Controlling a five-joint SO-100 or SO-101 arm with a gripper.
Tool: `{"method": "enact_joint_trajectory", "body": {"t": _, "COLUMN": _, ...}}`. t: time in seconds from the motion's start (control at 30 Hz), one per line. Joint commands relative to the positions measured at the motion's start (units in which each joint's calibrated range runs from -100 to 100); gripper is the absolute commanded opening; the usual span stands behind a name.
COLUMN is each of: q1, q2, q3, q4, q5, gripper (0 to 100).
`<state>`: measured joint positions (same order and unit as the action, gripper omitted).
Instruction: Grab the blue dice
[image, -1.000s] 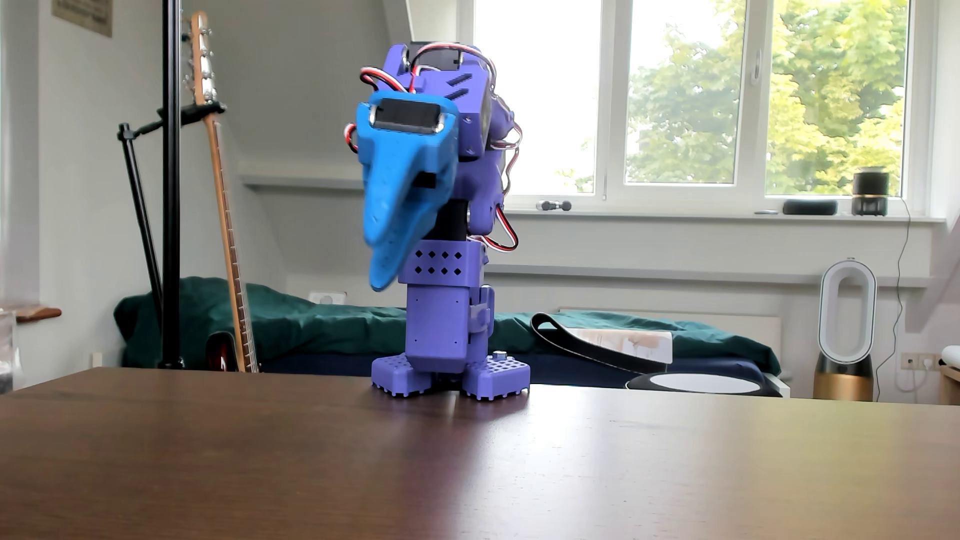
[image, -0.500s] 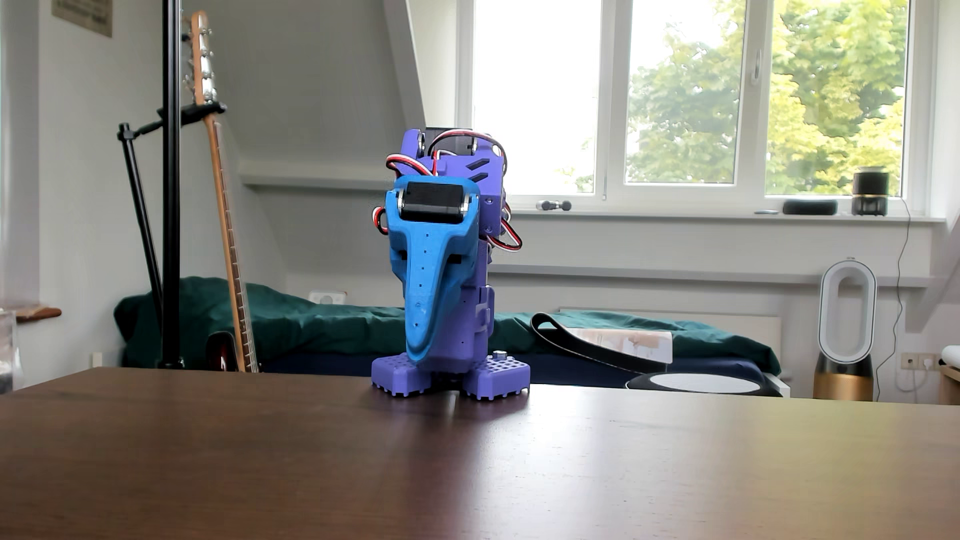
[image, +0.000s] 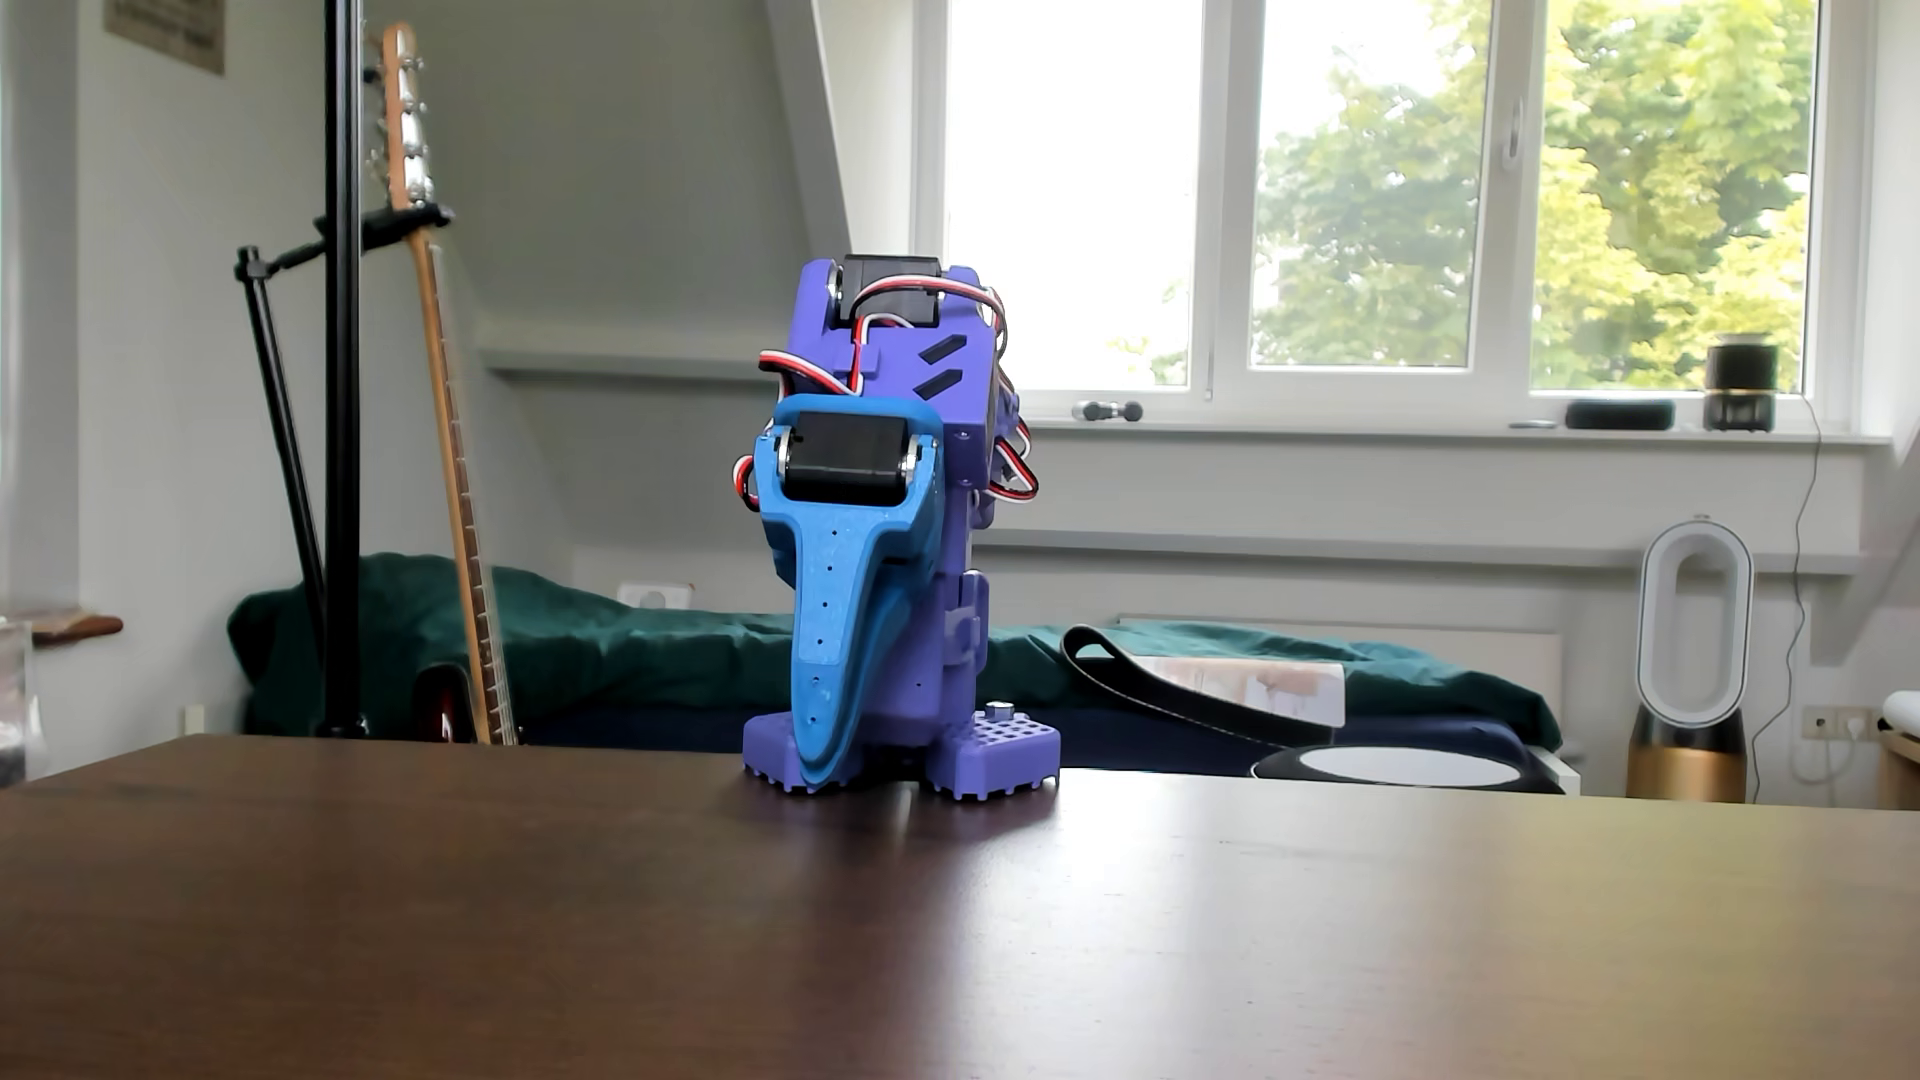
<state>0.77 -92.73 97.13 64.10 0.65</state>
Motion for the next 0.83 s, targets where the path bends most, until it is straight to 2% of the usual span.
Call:
{"method": "enact_joint_trajectory", "body": {"t": 0.0, "q1": 0.21, "q2": -0.16, "q3": -4.0, "q4": 0.41, "q5": 0.08, "gripper": 3}}
{"method": "enact_joint_trajectory", "body": {"t": 0.8, "q1": 0.46, "q2": -0.16, "q3": -4.0, "q4": 0.41, "q5": -0.08, "gripper": 3}}
